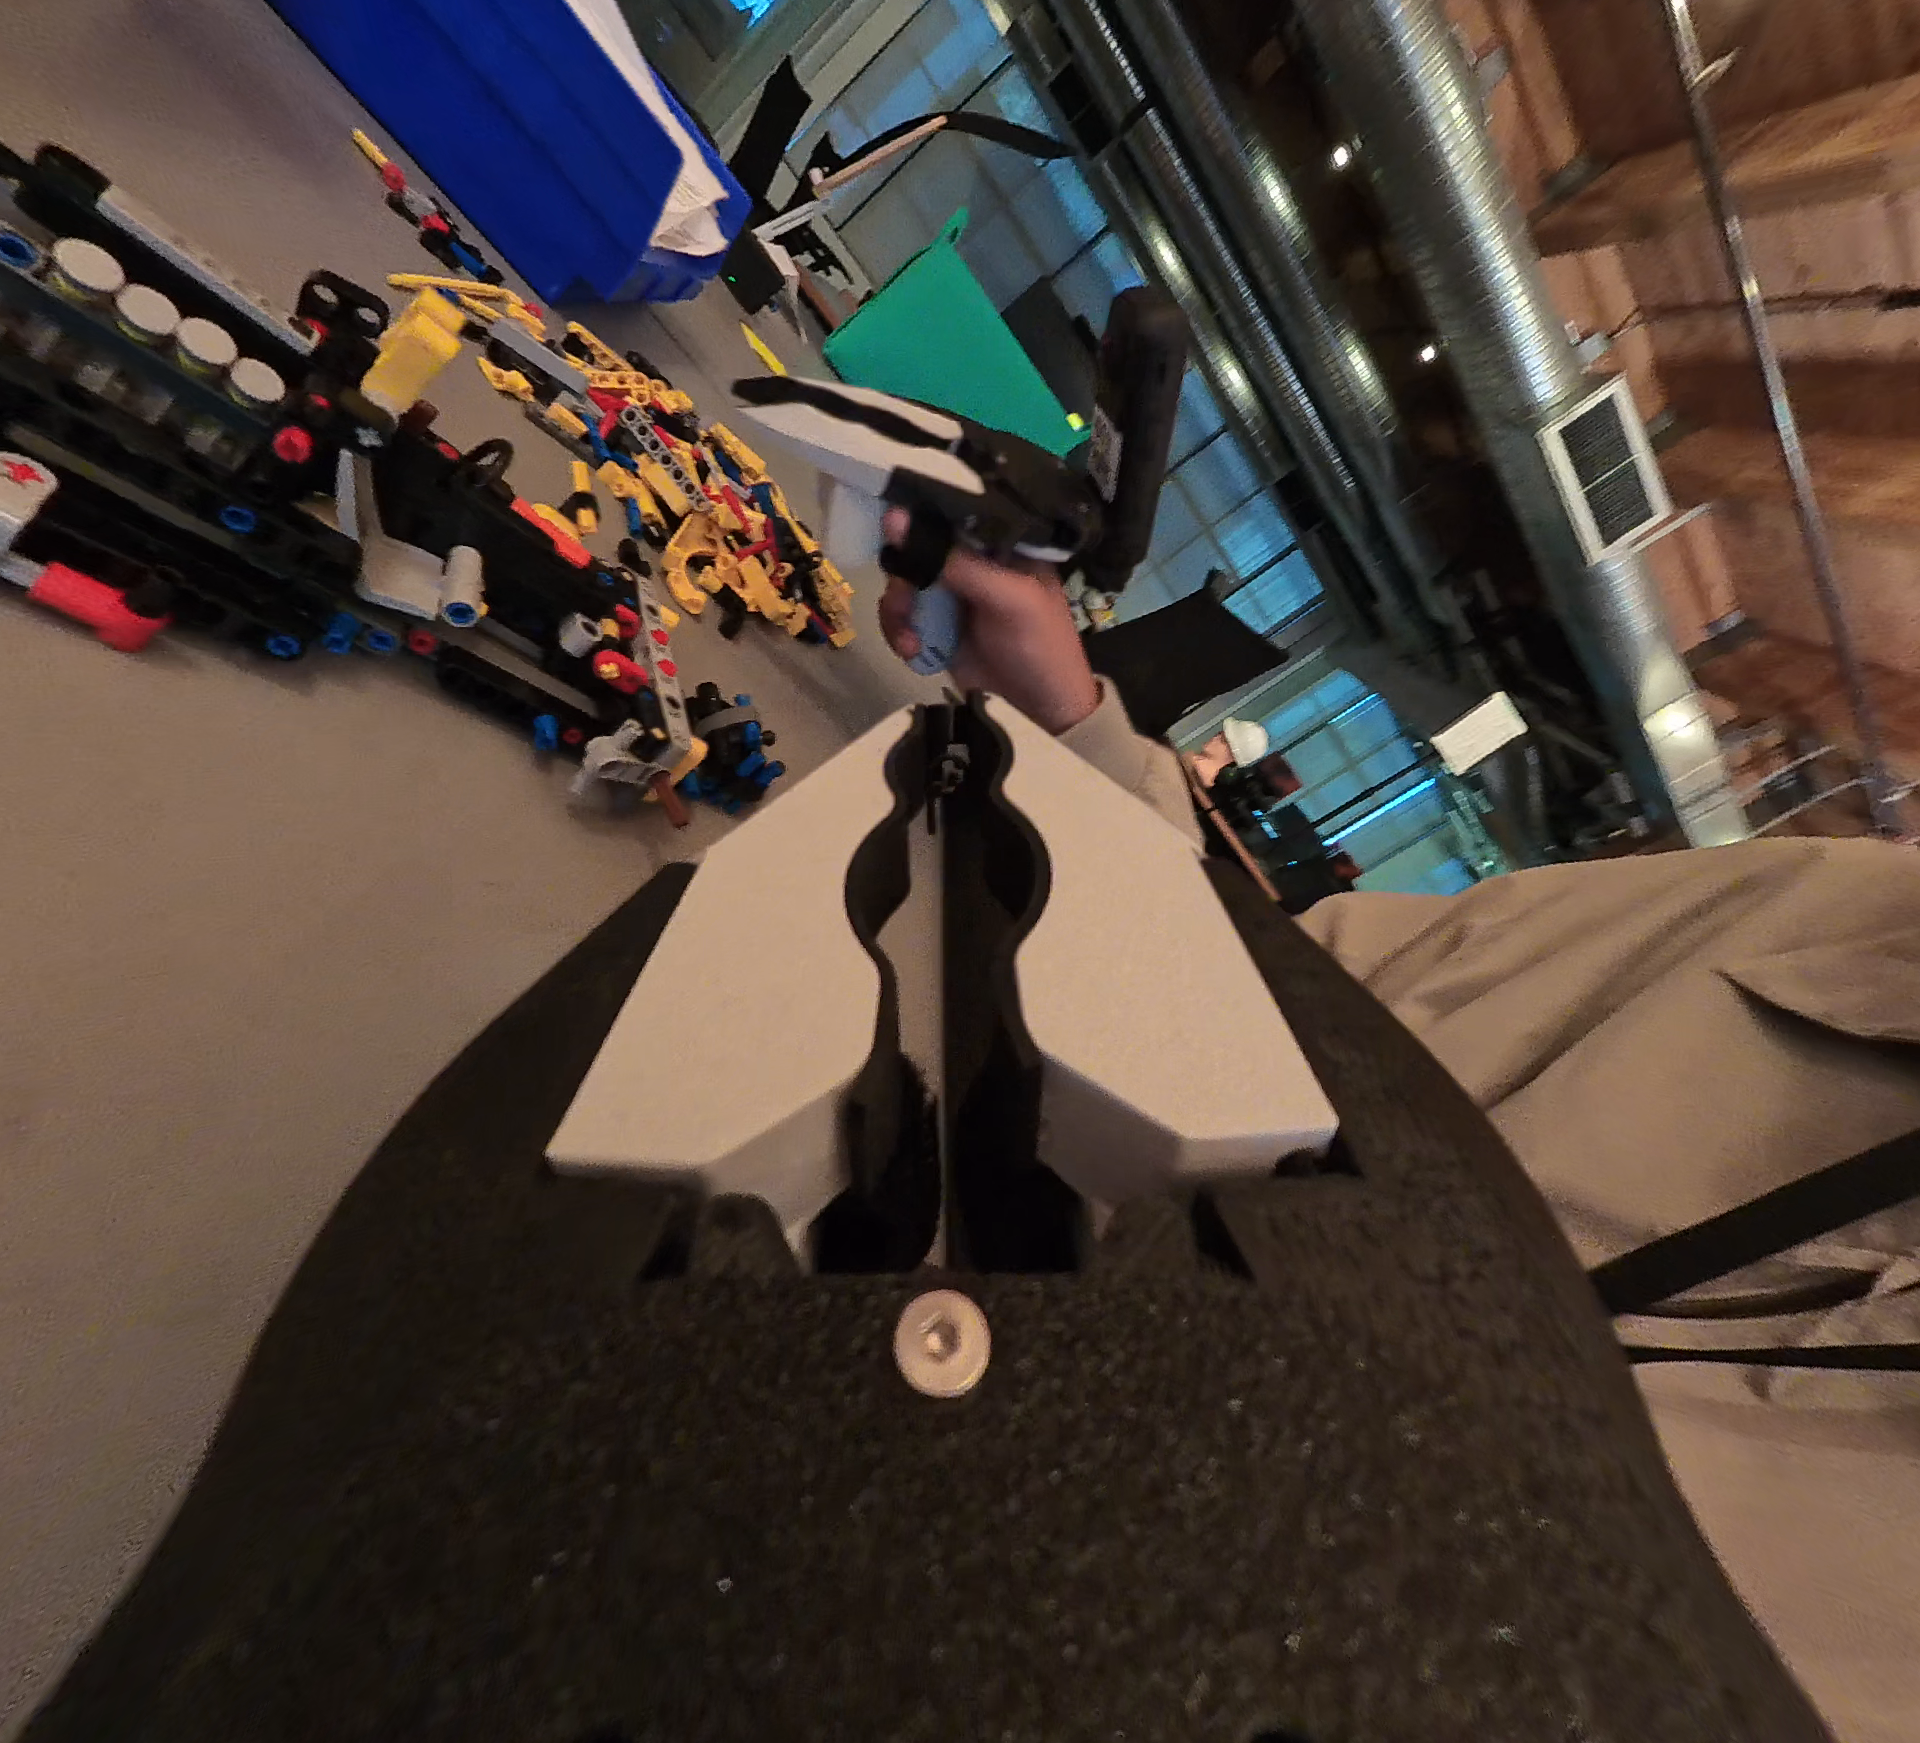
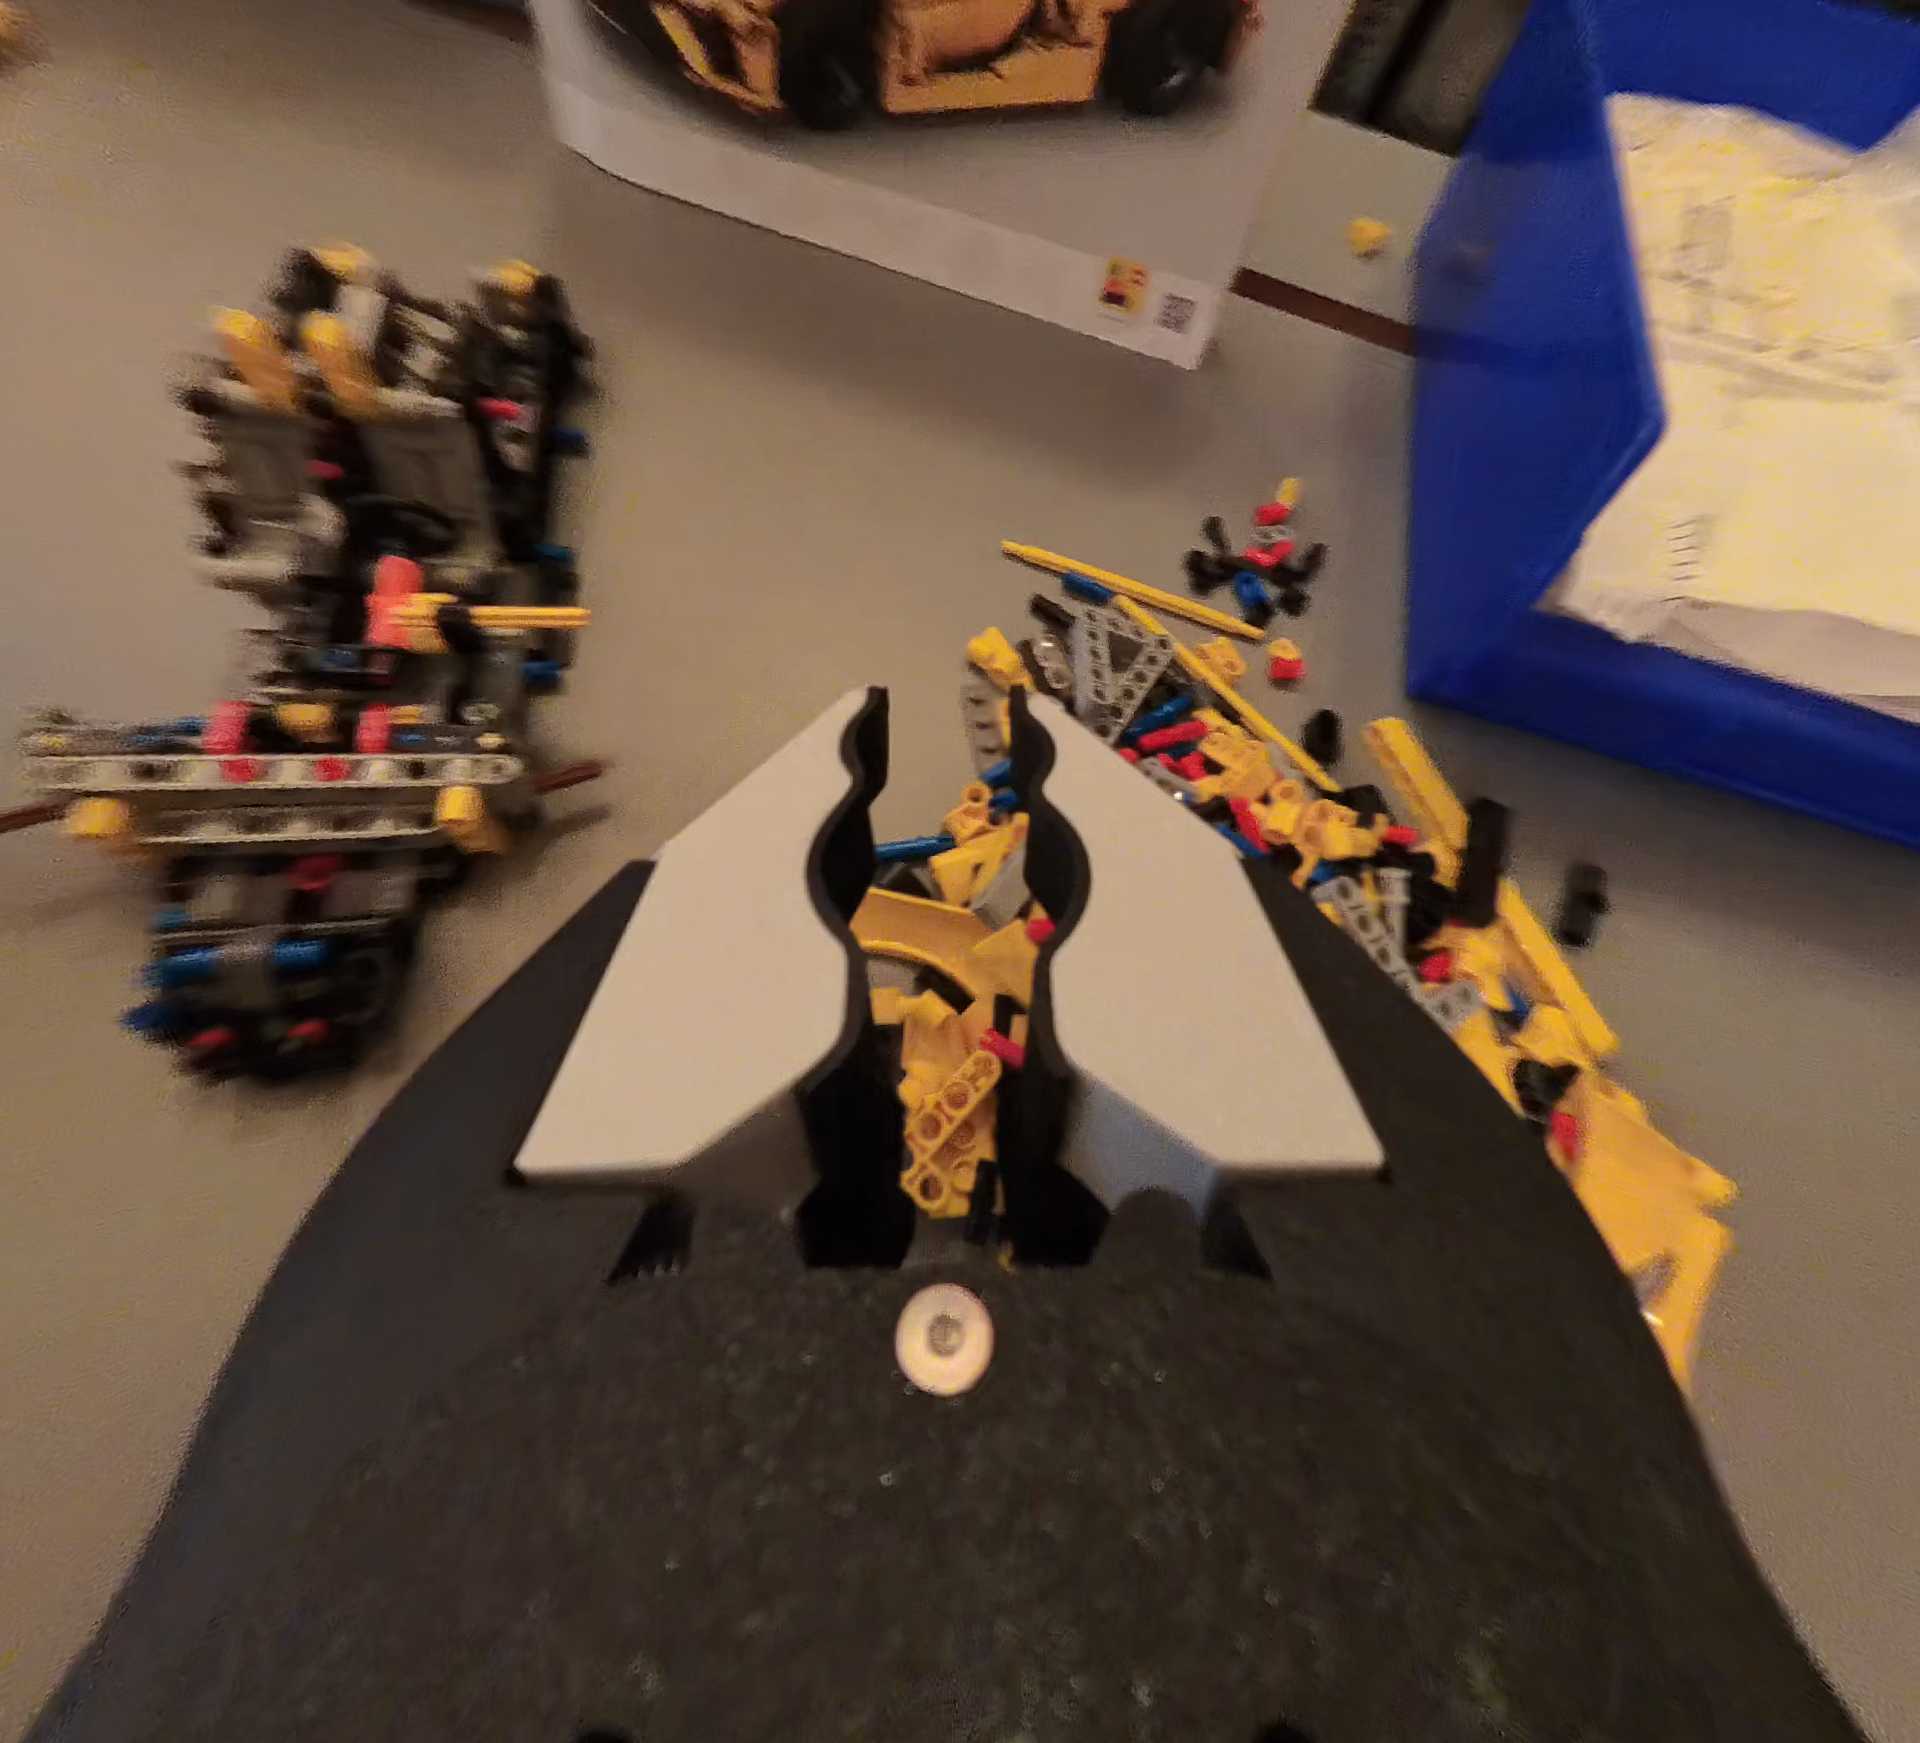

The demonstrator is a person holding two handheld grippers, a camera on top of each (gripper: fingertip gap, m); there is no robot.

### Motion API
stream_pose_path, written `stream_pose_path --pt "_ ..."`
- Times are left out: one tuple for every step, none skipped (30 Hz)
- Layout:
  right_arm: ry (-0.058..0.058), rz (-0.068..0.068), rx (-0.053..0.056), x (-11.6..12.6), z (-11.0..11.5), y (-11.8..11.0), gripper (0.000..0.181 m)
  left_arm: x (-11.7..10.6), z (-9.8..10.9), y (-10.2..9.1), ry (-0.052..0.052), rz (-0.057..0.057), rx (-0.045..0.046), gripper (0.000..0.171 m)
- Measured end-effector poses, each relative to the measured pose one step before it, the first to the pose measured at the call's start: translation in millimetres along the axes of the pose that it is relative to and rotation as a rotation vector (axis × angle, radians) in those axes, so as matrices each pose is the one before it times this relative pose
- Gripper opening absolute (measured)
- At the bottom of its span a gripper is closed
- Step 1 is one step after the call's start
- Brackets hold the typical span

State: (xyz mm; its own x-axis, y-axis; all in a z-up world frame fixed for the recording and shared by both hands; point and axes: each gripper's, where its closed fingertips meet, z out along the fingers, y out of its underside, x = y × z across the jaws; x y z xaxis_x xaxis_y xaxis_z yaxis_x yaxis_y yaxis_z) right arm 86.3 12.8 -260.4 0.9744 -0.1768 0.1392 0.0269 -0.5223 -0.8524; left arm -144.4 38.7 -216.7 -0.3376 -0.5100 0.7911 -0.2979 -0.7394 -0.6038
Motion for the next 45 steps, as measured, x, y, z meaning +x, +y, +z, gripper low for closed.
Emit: stream_pose_path --pt "0.0322 -0.0307 -0.0056 -3.27 1.64 0.38 0.026 1.98 -0.69 -1.04 0.0219 -0.0255 0.01051 0.006" --pt "-0.0707 -0.017 0.0214 -19.22 0.05 -5.11 0.034 2.17 -0.6 -1.23 0.0235 -0.0287 0.01219 0.006" --pt "-0.1295 0.0001 0.046 -29.93 -1.27 -10.35 0.044 1.7 -0.63 -1.29 0.02 -0.0281 0.01126 0.006" --pt "-0.1523 0.0122 0.0679 -36.95 -0.14 -13.58 0.05 0.82 -0.71 -1.45 0.0146 -0.0244 0.01167 0.006" --pt "-0.1494 -0.0012 0.0722 -39.69 3.69 -13.06 0.051 0.96 -0.54 -1.68 0.0153 -0.0223 0.01237 0.006" --pt "-0.0957 -0.0307 0.061 -32.5 7.61 -10.44 0.051 1.09 -0.37 -1.78 0.0179 -0.024 0.01169 0.006" --pt "-0.0286 -0.0478 0.0326 -21.82 9.41 -6.4 0.049 0.2 -0.06 -0.83 0.0126 -0.0235 0.00643 0.006" --pt "-0.0184 -0.0442 0.0298 -18.84 8.81 -6.39 0.05 -0.85 0.19 0.41 0.0043 -0.0169 -0.00019 0.006" --pt "-0.009 -0.0325 0.028 -14.97 7.37 -6.04 0.049 -0.69 0.46 1.26 0.0013 -0.0084 -0.0039 0.006" --pt "0.0056 -0.0163 0.0128 -9.94 6.46 -3.46 0.048 0.35 0.61 1.47 0.003 -0.0025 -0.00507 0.006" --pt "0.0082 -0.009 -0.0096 -6.46 5.41 0.67 0.048 1.2 0.9 1.52 0.0038 0.0028 -0.00615 0.006" --pt "-0.002 -0.0223 -0.0086 -6.68 3.95 1.24 0.05 0.89 1.18 1.63 0.0003 0.0073 -0.00808 0.006" --pt "0.0238 -0.0441 -0.0016 -1.61 1.89 0.24 0.051 0.62 1.26 1.76 -0.0028 0.0097 -0.01011 0.006" --pt "0.0337 -0.052 -0.005 1.48 0.32 0.39 0.051 0.77 1.3 1.78 -0.0004 0.0093 -0.01008 0.006" --pt "0.0217 -0.0381 0.0 1.09 -0.85 -0.26 0.041 1.26 1.4 1.83 0.004 0.0053 -0.00983 0.006" --pt "0.0186 -0.0201 0.0015 2.07 -1.28 0.03 0.027 0.88 1.27 1.82 0.0046 -0.0003 -0.00958 0.006" --pt "-0.0026 -0.0189 0.002 -0.16 -1.36 -0.21 0.026 0.62 0.81 1.14 0.0049 -0.0038 -0.00534 0.007" --pt "0.0027 -0.0073 0.0029 0.52 -1.28 -0.54 0.023 0.82 0.41 0.76 0.007 -0.0036 -0.00504 0.007" --pt "-0.0023 -0.0085 0.005 0.46 -1.13 -0.77 0.022 0.34 0.21 0.67 0.0032 0.0014 -0.00704 0.007" --pt "0.002 -0.0088 0.0007 1.82 -1.28 -0.17 0.022 -1.23 -0.4 -0.09 -0.0096 0.0118 -0.00549 0.008" --pt "0.0043 0.0067 0.0052 3.6 -2.12 -0.22 0.022 -2.71 -1.85 -1.9 -0.0249 0.0209 -0.00143 0.015" --pt "0.0056 0.0155 0.0108 6.42 -3.68 -0.64 0.022 -2.24 -4.12 -5.28 -0.0284 0.028 0.01163 0.034" --pt "0.0236 0.0167 -0.0017 12.23 -5.02 1.5 0.022 -2.71 -6.76 -7.78 -0.0356 0.0393 0.02102 0.038" --pt "0.0268 0.0253 -0.011 16.21 -5.92 3.66 0.022 -7.22 -8.05 -7.72 -0.0659 0.0511 0.01624 0.038" --pt "0.0414 0.0239 -0.028 21.92 -6.84 7.14 0.022 -12.46 -7.68 -4.51 -0.0973 0.0632 -0.00415 0.038" --pt "0.0854 0.0222 -0.0605 31.87 -7.48 13.42 0.021 -14.07 -5.46 2.06 -0.1048 0.0765 -0.04054 0.037" --pt "0.0977 0.0223 -0.0859 36.36 -6.45 19.79 0.021 -9.2 -1.83 10.15 -0.0723 0.0938 -0.08578 0.037" --pt "0.099 0.0212 -0.1107 37.67 -4.19 26.15 0.022 -4.9 1.03 15.32 -0.0497 0.1026 -0.11545 0.036" --pt "0.1117 0.028 -0.1117 38.16 -2.25 28.0 0.022 -7.7 2.08 14.02 -0.0724 0.0934 -0.10647 0.032" --pt "0.0938 0.0432 -0.0854 32.63 -0.01 24.57 0.022 -9.21 1.95 9.64 -0.0838 0.0725 -0.06949 0.031" --pt "0.0454 0.0514 -0.0549 21.9 1.96 18.47 0.022 -4.94 1.23 5.78 -0.0499 0.0465 -0.03798 0.031" --pt "-0.0024 0.0494 -0.0444 11.06 2.88 13.63 0.022 1.25 0.38 1.61 -0.0004 0.0169 -0.00887 0.03" --pt "-0.0113 0.0361 -0.0242 6.32 2.32 7.56 0.022 4.82 0.03 -0.68 0.0306 -0.0042 0.00759 0.027" --pt "0.003 0.0272 0.0036 5.06 1.05 1.94 0.022 5.19 1.12 0.07 0.0371 -0.0117 0.00292 0.025" --pt "-0.0041 0.0191 0.0104 1.49 0.98 0.02 0.022 3.85 2.32 3.12 0.0262 -0.0018 -0.01486 0.025" --pt "-0.0069 0.013 -0.0069 -0.53 1.86 1.59 0.022 1.82 3.4 5.26 0.0046 0.0162 -0.02814 0.025" --pt "0.0002 0.0018 -0.0152 -0.37 2.66 2.98 0.026 0.08 3.63 4.79 -0.0163 0.0281 -0.02615 0.026" --pt "0.0061 -0.0035 -0.0055 -0.36 2.42 2.03 0.032 0.3 3.64 3.42 -0.0192 0.0309 -0.01971 0.026" --pt "0.0004 -0.0095 0.005 -1.93 1.2 0.21 0.034 0.67 3.18 2.52 -0.0145 0.0265 -0.01584 0.026" --pt "0.0097 -0.0168 0.0127 -1.03 -0.59 -2.07 0.036 -0.44 2.38 1.51 -0.0163 0.0168 -0.00956 0.026" --pt "0.0188 -0.0175 0.0249 -0.28 -2.53 -5.24 0.037 -0.71 1.54 0.94 -0.0114 0.0085 -0.00735 0.025" --pt "0.0118 -0.0135 0.0408 -1.66 -4.04 -8.75 0.037 0.1 0.8 0.72 -0.0038 0.0067 -0.00685 0.024" --pt "-0.0063 -0.0077 0.0556 -4.8 -4.92 -11.81 0.038 -0.51 0.58 0.8 -0.0081 0.008 -0.00564 0.023" --pt "-0.0295 0.0004 0.066 -9.6 -5.38 -14.19 0.038 -1.13 0.53 1.27 -0.0152 0.011 -0.00809 0.019" --pt "-0.0588 0.0103 0.0788 -15.83 -5.49 -16.66 0.038 -1.01 0.6 0.84 -0.0191 0.0196 -0.00589 0.016"
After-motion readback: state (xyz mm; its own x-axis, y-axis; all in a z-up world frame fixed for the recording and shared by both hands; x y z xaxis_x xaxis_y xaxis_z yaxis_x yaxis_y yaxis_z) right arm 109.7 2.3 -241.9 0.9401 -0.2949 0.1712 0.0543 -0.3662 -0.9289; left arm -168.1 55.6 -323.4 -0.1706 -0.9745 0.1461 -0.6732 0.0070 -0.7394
